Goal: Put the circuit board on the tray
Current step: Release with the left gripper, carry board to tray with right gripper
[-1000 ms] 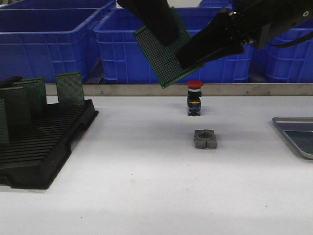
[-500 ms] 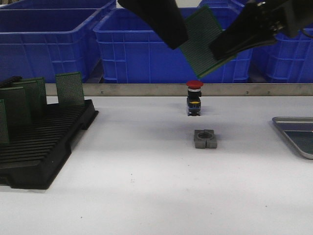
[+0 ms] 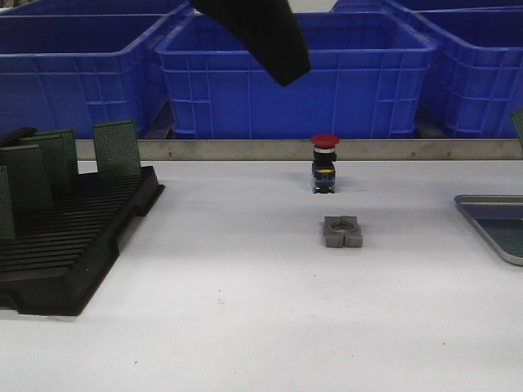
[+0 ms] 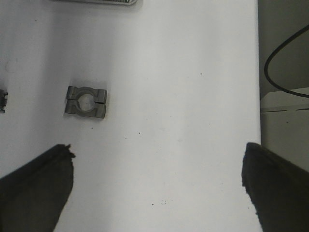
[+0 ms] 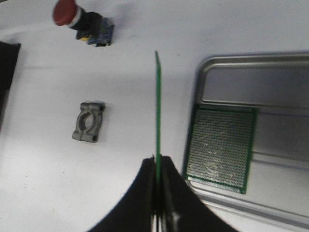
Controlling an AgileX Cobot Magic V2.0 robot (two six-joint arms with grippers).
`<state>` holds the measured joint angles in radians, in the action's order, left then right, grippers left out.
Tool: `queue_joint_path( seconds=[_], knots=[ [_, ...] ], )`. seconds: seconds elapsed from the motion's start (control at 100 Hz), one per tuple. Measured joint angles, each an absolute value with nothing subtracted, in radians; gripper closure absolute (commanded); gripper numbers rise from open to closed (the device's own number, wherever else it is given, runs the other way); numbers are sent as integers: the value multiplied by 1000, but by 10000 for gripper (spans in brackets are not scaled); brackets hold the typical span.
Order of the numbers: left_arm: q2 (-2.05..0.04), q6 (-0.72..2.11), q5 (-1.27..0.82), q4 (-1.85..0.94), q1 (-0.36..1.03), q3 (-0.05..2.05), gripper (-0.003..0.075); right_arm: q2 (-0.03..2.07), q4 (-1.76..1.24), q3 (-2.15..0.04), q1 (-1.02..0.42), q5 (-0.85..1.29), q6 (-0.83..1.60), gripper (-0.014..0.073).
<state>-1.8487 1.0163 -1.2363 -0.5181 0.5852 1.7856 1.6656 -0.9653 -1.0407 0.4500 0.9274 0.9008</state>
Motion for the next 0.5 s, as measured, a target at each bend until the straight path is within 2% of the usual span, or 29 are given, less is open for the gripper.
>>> queue_joint_path(
  seconds=[0.5],
  knots=[
    [-1849,1016,-1237,-518,585,1786,67,1851,-980,-1041,463,943,873,656]
  ],
)
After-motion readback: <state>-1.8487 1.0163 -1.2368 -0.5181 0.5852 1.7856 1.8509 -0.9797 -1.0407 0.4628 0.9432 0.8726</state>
